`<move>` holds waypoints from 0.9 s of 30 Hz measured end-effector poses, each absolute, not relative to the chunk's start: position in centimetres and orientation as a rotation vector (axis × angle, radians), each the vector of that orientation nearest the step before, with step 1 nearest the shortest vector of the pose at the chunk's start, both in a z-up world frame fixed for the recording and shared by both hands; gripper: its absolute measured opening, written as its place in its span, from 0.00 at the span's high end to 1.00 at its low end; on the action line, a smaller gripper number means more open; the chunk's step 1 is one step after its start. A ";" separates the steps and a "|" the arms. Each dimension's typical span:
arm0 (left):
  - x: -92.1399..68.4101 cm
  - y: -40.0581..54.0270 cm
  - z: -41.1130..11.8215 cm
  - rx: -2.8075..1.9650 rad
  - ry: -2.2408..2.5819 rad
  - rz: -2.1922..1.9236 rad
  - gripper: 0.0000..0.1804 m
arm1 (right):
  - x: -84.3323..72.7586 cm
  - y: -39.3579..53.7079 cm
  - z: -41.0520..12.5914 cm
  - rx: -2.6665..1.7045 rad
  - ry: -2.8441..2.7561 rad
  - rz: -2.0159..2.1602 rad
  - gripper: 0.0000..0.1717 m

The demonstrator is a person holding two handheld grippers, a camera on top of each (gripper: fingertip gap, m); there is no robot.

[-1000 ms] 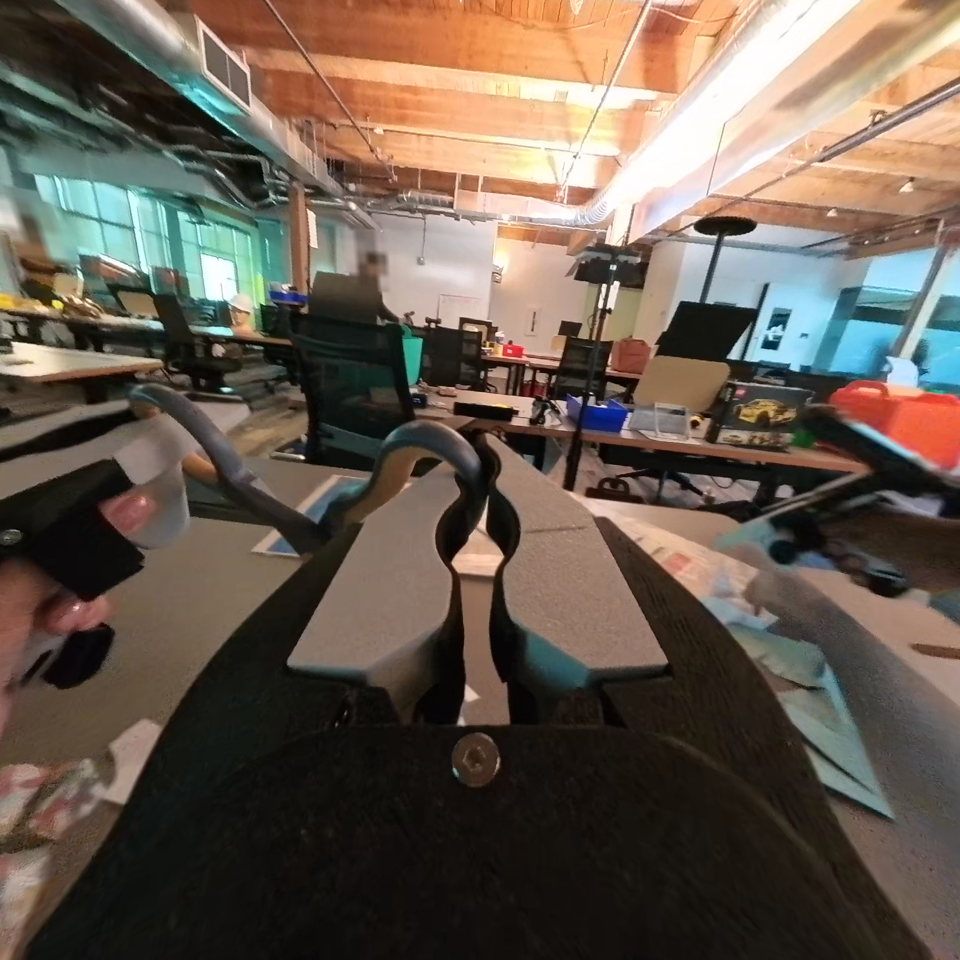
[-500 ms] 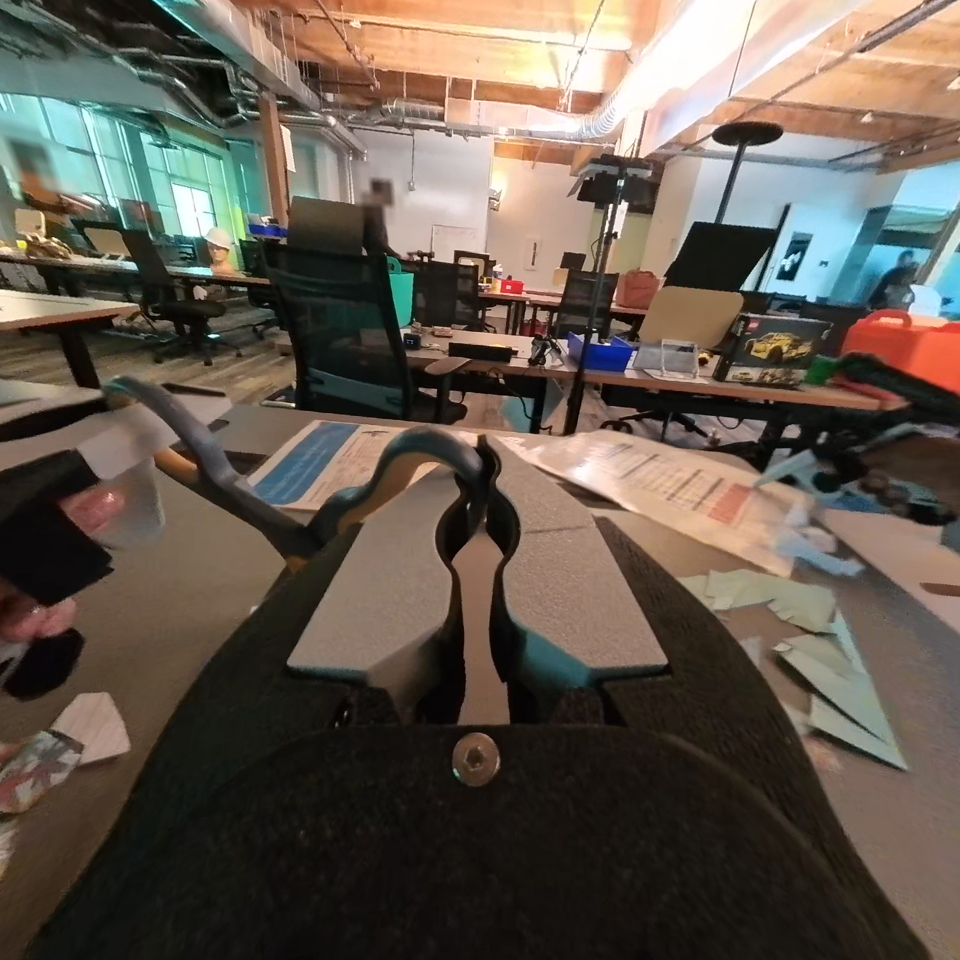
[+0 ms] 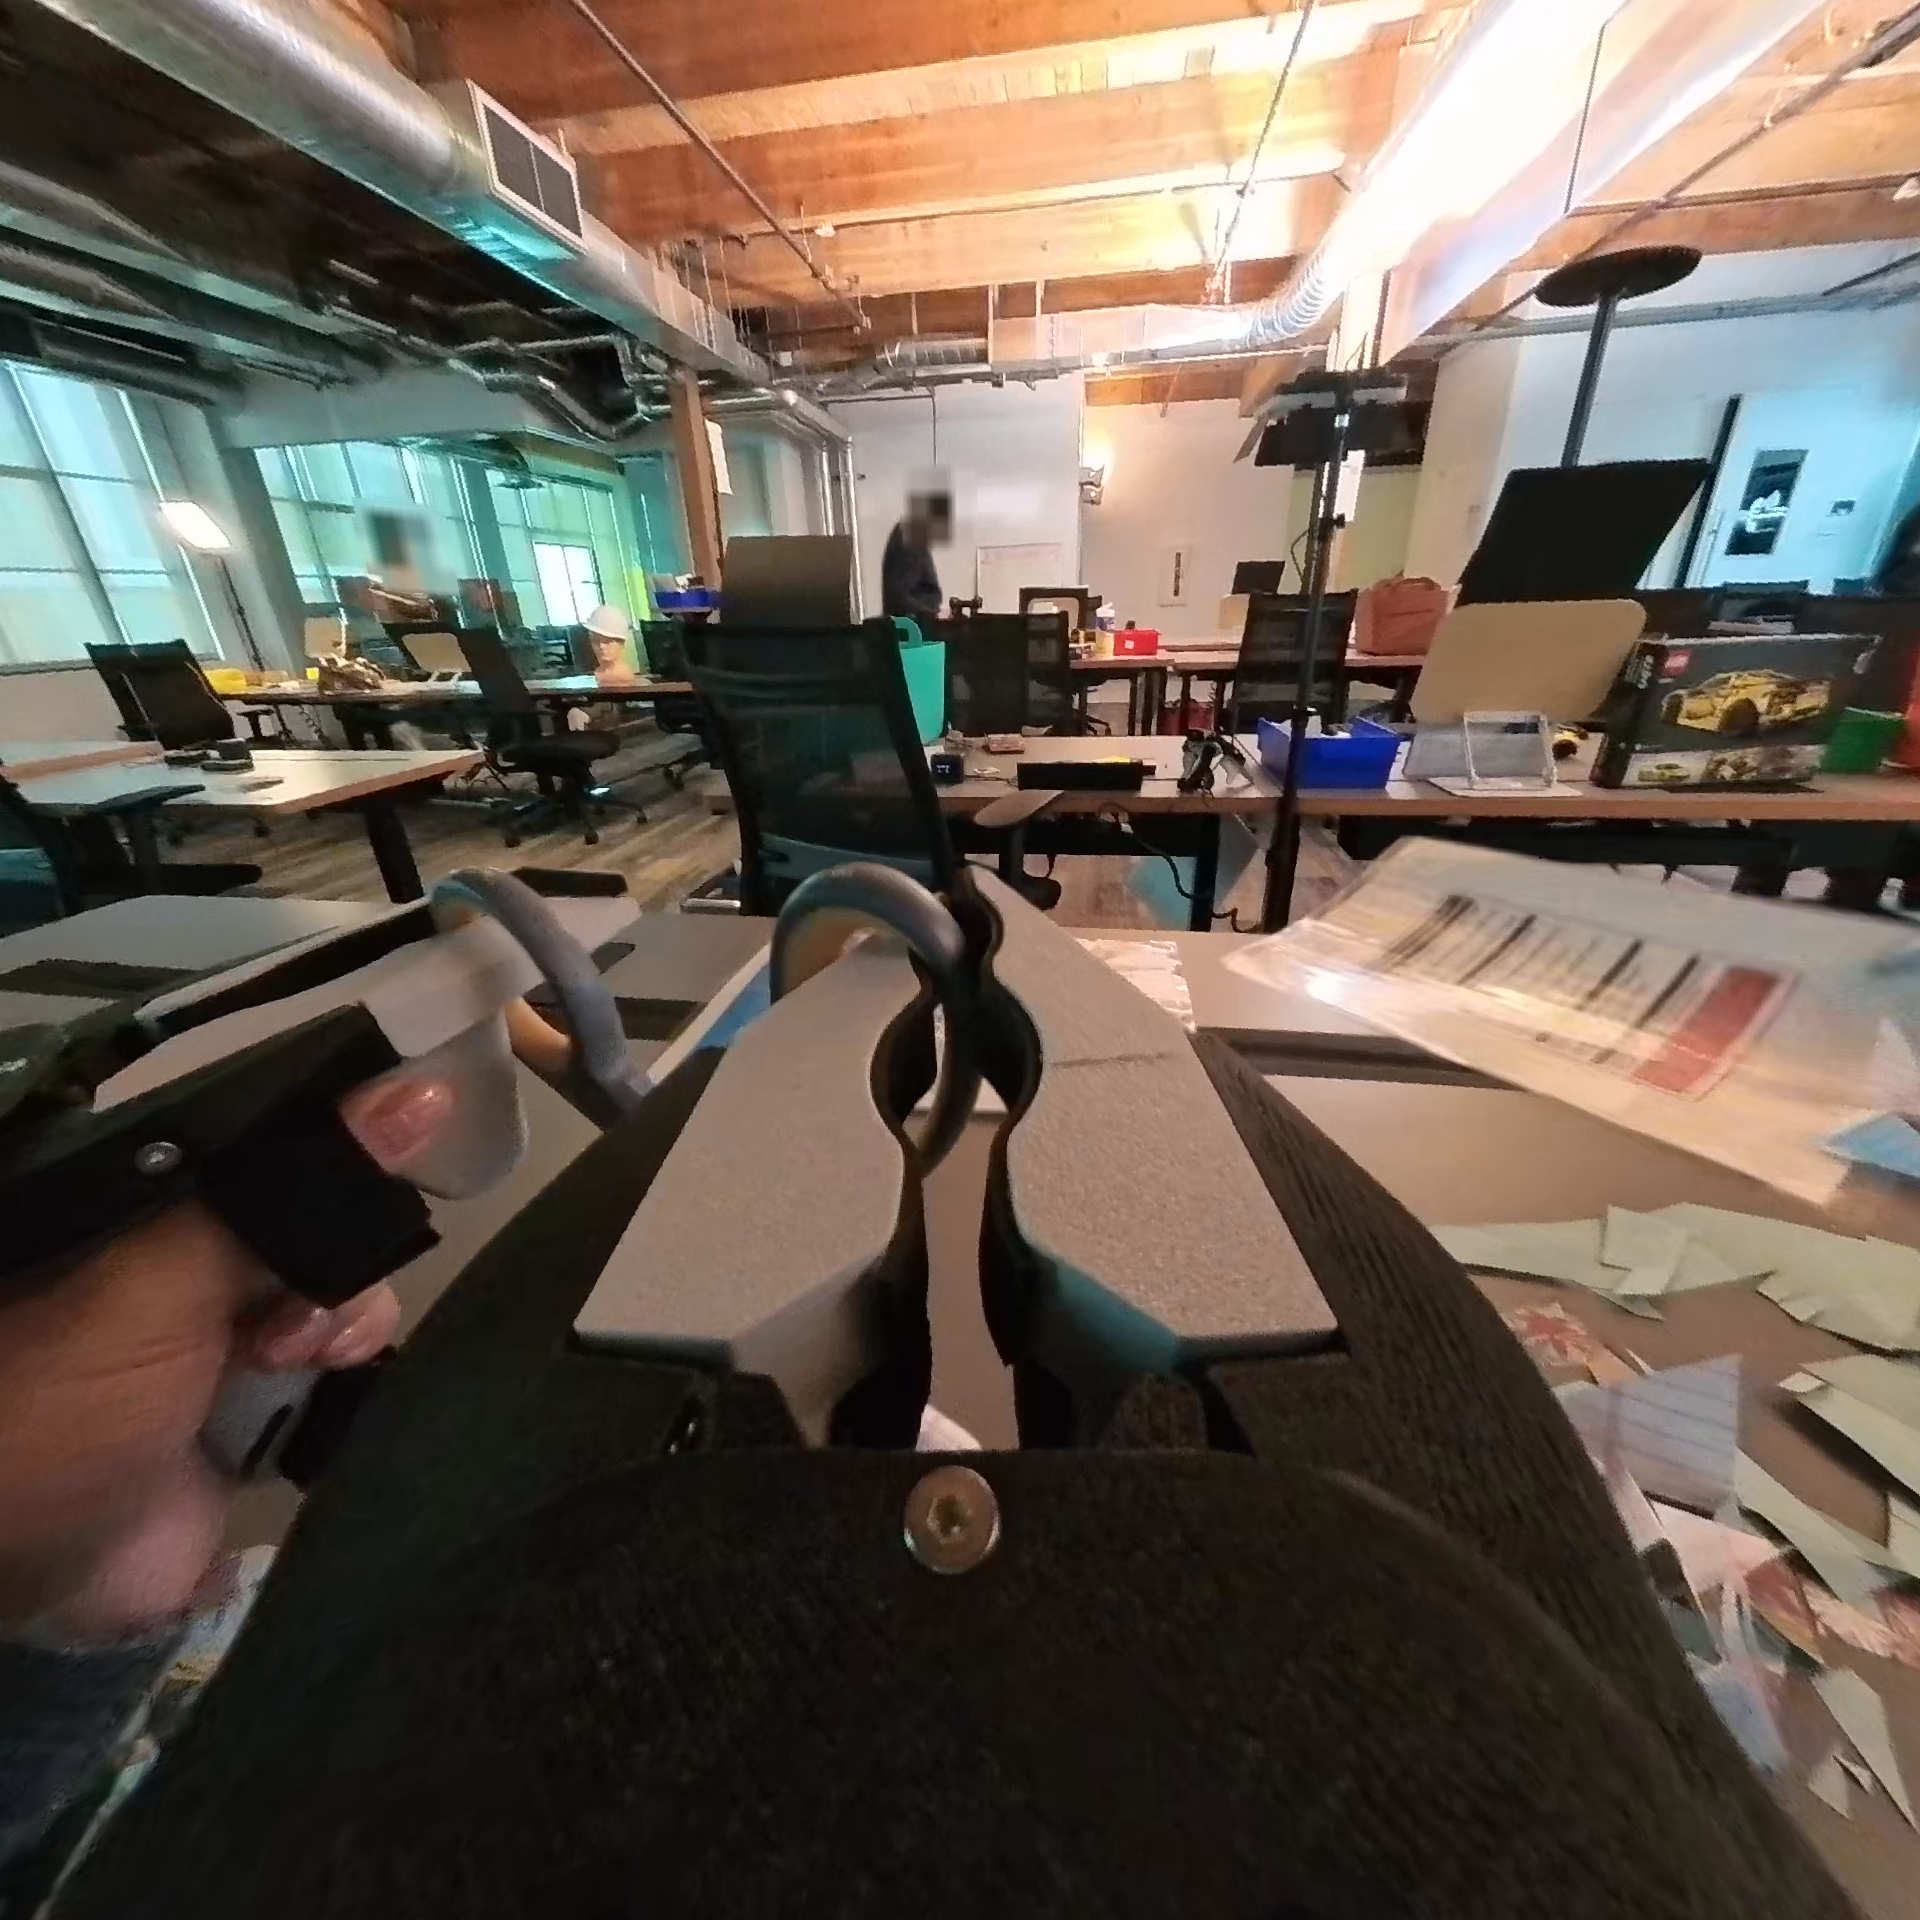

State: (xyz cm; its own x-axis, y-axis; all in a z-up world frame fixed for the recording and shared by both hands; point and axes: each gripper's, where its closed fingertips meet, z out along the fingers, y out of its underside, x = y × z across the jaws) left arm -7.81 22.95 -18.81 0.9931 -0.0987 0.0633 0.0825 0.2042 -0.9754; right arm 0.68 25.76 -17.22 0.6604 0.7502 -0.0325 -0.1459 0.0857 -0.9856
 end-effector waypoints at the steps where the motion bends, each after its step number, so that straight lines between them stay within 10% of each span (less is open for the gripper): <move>1: -7.6 22.9 -18.7 -1.354 0.014 -0.133 1.00 | 0.7 25.6 -17.1 -1.322 -0.568 0.727 1.00; 27: -3.1 21.3 -15.1 -1.268 -0.029 -0.181 1.00 | -0.4 22.0 -14.6 -1.249 -0.575 0.736 1.00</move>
